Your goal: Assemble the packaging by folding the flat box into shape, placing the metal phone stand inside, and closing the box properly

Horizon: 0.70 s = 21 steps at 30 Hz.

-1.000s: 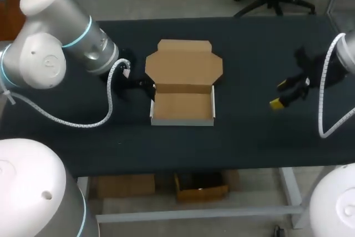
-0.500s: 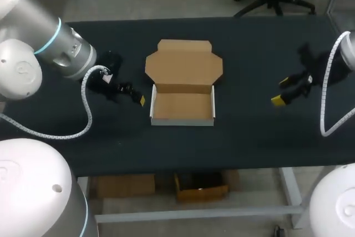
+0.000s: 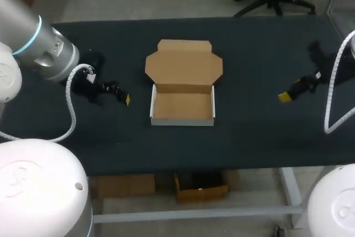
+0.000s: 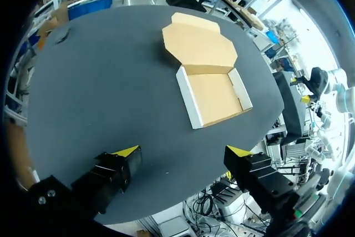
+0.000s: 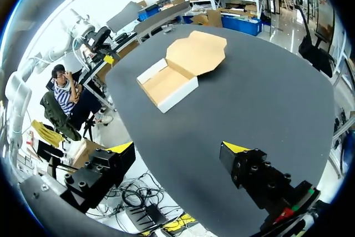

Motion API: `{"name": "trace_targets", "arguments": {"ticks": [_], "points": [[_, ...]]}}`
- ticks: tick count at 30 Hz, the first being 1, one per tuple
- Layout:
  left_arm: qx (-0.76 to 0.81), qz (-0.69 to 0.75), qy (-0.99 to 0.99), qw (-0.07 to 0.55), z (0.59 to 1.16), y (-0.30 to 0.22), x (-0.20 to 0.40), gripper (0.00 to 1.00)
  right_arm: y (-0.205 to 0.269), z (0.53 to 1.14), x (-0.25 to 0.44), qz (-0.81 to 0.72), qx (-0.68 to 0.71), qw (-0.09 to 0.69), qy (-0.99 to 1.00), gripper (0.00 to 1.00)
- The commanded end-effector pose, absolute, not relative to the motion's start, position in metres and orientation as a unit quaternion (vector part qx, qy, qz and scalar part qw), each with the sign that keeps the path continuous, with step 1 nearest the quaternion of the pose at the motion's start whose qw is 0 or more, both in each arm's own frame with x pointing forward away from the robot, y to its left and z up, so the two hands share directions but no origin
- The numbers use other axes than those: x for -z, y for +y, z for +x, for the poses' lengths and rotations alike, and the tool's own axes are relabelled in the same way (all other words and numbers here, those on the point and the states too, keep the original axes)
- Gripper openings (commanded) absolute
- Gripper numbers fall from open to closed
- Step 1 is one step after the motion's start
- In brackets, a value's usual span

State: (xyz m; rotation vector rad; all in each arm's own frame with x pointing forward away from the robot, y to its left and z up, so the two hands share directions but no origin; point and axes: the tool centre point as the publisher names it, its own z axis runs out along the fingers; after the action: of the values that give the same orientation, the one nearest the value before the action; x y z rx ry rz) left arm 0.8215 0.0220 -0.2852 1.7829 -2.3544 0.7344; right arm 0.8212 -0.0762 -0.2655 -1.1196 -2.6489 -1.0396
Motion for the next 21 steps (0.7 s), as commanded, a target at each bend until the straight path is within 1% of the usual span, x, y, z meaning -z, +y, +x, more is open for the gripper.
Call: {"name": "trace_targets", "arguments": {"ticks": [1,5,12,21], "points": [[-0.244,0.599,-0.761,0.05,0.806,0.034,0.272,1.0,-0.082,0.804,0.257,-0.388,0.337,0.035,-0.857,1.0],[-0.241,0.612,-0.751,0.06,0.803,0.039,0.264,1.0,-0.085,0.797,0.254,-0.406,0.329,0.039,-0.852,1.0],[-0.256,0.63,-0.732,0.039,0.79,0.043,0.248,1.0,-0.093,0.782,0.242,-0.441,0.339,0.033,-0.83,1.0],[-0.262,0.647,-0.715,0.029,0.776,0.047,0.233,1.0,-0.101,0.765,0.233,-0.481,0.343,0.036,-0.806,1.0]]}}
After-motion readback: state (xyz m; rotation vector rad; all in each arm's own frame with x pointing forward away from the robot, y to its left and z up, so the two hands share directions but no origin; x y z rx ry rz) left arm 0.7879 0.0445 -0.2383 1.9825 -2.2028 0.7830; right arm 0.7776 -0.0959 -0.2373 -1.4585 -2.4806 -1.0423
